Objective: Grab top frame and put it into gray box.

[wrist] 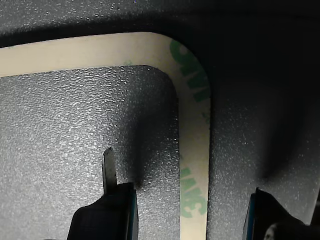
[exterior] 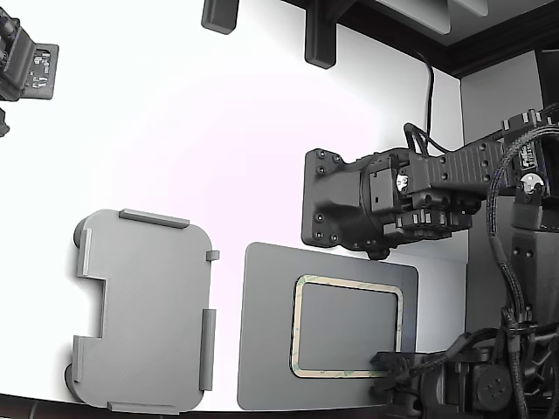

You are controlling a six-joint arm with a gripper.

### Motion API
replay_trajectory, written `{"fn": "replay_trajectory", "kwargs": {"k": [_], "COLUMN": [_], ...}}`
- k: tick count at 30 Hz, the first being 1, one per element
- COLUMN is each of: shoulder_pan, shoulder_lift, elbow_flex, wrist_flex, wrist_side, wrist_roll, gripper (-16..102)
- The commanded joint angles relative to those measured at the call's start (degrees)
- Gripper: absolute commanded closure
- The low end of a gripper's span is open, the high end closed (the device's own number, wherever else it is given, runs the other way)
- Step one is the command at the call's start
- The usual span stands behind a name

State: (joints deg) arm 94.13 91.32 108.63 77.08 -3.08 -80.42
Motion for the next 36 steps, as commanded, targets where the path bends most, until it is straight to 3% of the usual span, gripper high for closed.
{"fn": "replay_trajectory", "kwargs": {"k": [1, 6, 29, 36], "shoulder_pan": [-0.62, -0.62, -0.35, -0.26], "shoulder_lift": [0.88, 0.26, -1.58, -2.81], "elbow_flex": [-0.97, -0.7, -1.32, -1.93], "wrist_flex": [-0.7, -0.62, -0.7, -1.32], "wrist_side": [0.09, 0.7, 0.35, 0.35], "wrist_roll": [-0.44, -0.97, -0.26, -0.53], "gripper": [-4, -6, 12, 13]}}
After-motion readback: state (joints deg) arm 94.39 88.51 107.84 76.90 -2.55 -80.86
